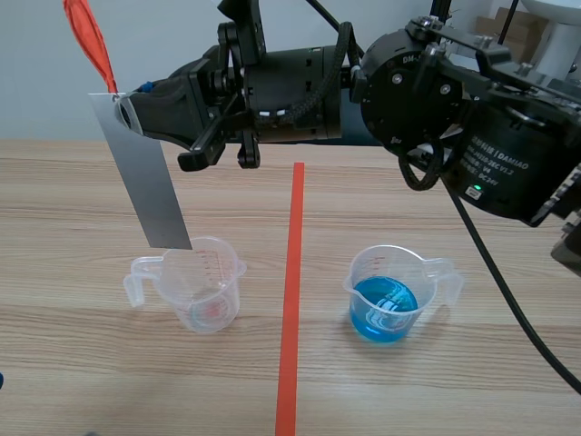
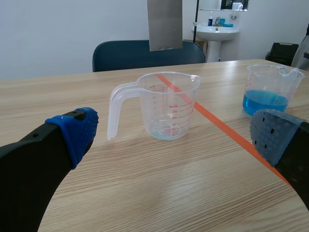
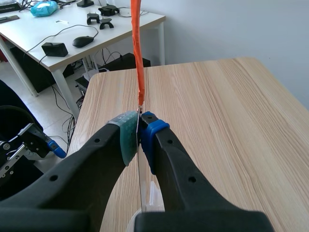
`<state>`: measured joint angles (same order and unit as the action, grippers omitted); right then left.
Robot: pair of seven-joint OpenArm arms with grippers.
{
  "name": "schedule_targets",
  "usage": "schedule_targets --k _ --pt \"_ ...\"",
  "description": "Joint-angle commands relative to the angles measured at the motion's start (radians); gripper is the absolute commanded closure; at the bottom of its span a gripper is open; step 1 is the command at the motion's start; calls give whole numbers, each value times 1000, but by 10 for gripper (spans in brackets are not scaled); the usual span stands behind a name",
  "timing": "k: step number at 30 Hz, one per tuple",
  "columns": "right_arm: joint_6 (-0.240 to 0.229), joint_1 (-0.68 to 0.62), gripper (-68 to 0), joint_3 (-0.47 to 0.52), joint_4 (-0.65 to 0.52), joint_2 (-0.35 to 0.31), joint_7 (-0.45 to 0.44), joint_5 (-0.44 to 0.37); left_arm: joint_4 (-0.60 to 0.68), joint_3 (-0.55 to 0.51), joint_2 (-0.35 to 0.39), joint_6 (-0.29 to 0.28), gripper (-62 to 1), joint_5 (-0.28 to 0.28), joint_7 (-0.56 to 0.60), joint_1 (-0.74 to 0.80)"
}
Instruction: Do the redox reaction experiment. put the plate into the left beaker
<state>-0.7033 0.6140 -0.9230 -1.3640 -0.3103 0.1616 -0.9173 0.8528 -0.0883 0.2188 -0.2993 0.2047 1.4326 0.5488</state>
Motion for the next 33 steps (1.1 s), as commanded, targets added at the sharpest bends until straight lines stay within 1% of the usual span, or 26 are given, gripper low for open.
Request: schedule_targets --k 1,21,23,27,33 --pt "0 12 -6 10 -19 6 -23 -18 18 -4 -2 -2 -623 -5 14 -1" --pt "5 12 -6 10 -19 6 -31 -9 18 -4 -2 -2 -623 -5 14 -1" --pt "18 12 -6 10 -19 6 -31 -6 18 -4 -2 -2 -623 -5 14 -1" --pt "63 12 -6 10 -19 6 -31 -6 18 -4 -2 -2 -623 -5 14 -1" --pt "64 11 -6 10 -19 6 -34 -2 18 -4 -2 -2 -623 -5 14 -1"
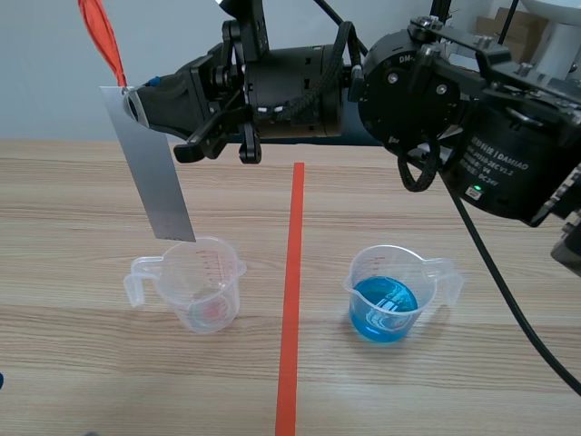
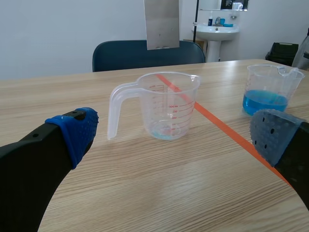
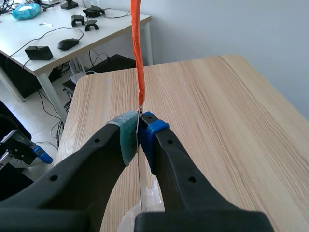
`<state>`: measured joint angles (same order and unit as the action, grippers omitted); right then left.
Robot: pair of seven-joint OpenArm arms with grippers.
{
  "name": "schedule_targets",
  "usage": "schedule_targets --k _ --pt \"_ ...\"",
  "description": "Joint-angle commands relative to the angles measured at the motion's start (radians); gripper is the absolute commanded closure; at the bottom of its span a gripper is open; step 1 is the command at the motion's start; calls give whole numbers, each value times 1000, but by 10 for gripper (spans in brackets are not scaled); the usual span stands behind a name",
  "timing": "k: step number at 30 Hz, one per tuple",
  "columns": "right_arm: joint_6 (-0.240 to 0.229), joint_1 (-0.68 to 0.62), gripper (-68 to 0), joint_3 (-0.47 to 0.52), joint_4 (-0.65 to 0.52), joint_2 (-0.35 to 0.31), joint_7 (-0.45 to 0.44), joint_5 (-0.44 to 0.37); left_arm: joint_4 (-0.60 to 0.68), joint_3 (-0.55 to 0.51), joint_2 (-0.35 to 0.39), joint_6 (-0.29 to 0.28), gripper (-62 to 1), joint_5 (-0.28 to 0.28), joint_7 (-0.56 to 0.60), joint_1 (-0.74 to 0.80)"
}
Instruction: Do the redox reaction experiment. put the plate into the left beaker
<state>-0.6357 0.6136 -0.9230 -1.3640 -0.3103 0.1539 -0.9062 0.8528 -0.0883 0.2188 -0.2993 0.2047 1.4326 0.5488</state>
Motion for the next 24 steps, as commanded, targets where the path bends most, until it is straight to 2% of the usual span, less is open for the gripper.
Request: schedule_targets --k 1,11,17,22,24 --pt "-3 11 -6 10 -19 6 -26 -8 18 -4 -2 -2 -623 -5 14 -1" --pt "1 -36 -6 10 -18 6 -71 93 18 -4 -2 -2 -623 -5 14 -1" --pt "6 -38 -6 10 -11 6 -92 119 18 -4 -2 -2 -623 -5 14 -1" --pt "16 -38 -6 10 47 23 -113 125 18 -4 -2 -2 -623 -5 14 -1" --pt "16 -38 -6 10 80 40 -117 151 18 -4 -2 -2 -623 -5 14 -1"
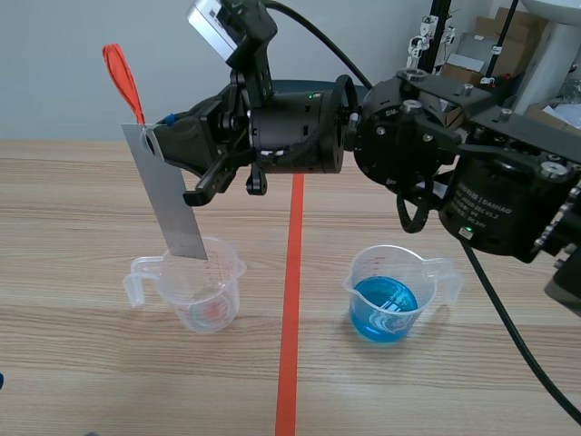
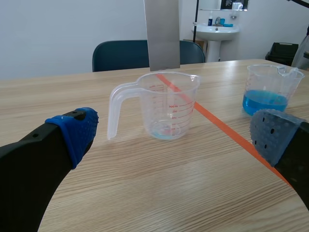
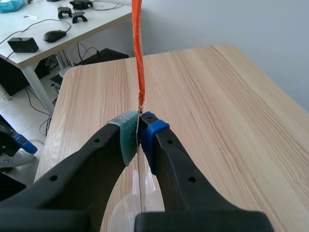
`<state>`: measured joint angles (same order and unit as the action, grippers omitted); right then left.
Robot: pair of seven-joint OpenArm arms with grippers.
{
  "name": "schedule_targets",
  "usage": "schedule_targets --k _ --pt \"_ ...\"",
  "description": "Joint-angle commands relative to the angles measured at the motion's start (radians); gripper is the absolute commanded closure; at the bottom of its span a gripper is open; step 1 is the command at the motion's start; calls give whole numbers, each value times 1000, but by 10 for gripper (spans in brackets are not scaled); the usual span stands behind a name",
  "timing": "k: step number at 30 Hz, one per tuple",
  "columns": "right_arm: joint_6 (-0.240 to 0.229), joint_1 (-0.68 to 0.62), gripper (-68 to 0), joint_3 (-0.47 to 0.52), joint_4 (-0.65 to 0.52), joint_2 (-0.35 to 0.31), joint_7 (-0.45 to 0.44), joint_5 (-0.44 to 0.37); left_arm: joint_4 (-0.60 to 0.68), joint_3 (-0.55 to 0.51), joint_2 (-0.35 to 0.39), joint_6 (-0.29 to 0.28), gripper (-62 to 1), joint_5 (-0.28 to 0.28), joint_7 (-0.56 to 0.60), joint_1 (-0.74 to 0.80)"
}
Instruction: Do the redox reaction experiment. put the plate into the left beaker
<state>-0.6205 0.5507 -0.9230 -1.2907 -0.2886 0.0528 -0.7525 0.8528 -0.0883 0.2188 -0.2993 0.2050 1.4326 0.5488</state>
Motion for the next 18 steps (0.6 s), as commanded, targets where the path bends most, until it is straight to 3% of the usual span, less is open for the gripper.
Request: schedule_targets --k 1,18 --pt "0 25 -6 10 21 27 -16 10 18 -4 -2 -2 -623 -6 14 -1" --pt "0 -24 -6 10 137 109 -80 151 18 -4 -2 -2 -623 -6 14 -1"
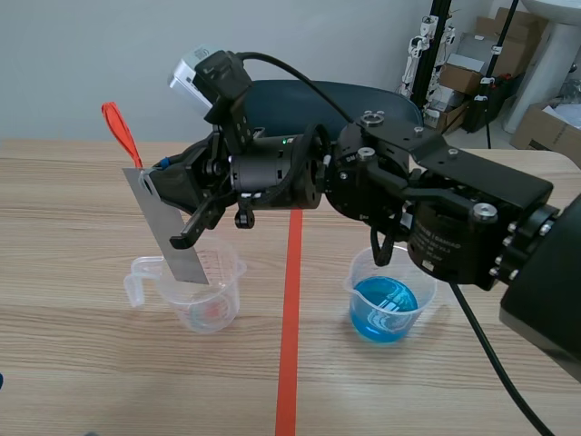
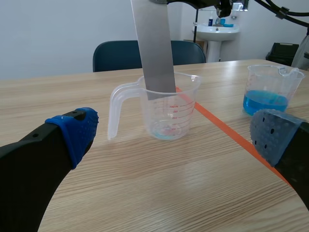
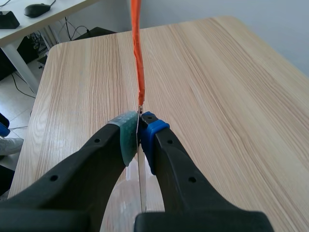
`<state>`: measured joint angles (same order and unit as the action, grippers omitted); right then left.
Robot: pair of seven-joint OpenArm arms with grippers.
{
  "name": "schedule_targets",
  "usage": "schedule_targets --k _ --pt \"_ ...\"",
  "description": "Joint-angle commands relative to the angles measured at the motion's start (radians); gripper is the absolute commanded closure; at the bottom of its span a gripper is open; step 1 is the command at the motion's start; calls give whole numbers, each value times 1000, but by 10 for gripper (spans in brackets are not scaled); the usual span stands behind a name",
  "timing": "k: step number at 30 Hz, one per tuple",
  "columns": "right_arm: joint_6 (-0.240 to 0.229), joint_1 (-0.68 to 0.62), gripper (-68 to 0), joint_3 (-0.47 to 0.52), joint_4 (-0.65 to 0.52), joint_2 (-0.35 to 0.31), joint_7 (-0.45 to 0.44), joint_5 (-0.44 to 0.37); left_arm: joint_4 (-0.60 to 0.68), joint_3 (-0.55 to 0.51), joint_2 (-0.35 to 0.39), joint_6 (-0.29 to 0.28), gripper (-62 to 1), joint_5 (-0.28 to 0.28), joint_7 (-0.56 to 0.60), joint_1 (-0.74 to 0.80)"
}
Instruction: Do the redox reaction experiment. put the plate into the left beaker
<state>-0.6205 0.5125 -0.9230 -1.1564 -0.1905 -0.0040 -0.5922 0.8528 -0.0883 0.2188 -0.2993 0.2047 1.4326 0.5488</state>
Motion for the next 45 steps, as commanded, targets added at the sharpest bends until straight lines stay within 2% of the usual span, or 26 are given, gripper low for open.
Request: schedule_targets --k 1,9,12,29,33,45 --pt "0 13 -6 10 14 15 -26 1 18 -4 -2 -2 -623 -5 14 -1" --pt "0 11 -6 10 103 53 -95 96 18 -4 -2 -2 -623 -5 14 -1" --pt "0 11 -6 10 122 61 -106 100 18 -4 -2 -2 -623 -5 14 -1" --pt "12 -35 -6 10 167 83 -235 277 18 -4 -2 -2 -623 -5 14 -1" --pt "27 -42 -6 10 167 83 -244 280 18 -4 -2 -2 -623 -5 14 -1" --pt "27 -42 -6 10 167 83 -246 280 18 -4 -2 -2 -623 -5 10 -3"
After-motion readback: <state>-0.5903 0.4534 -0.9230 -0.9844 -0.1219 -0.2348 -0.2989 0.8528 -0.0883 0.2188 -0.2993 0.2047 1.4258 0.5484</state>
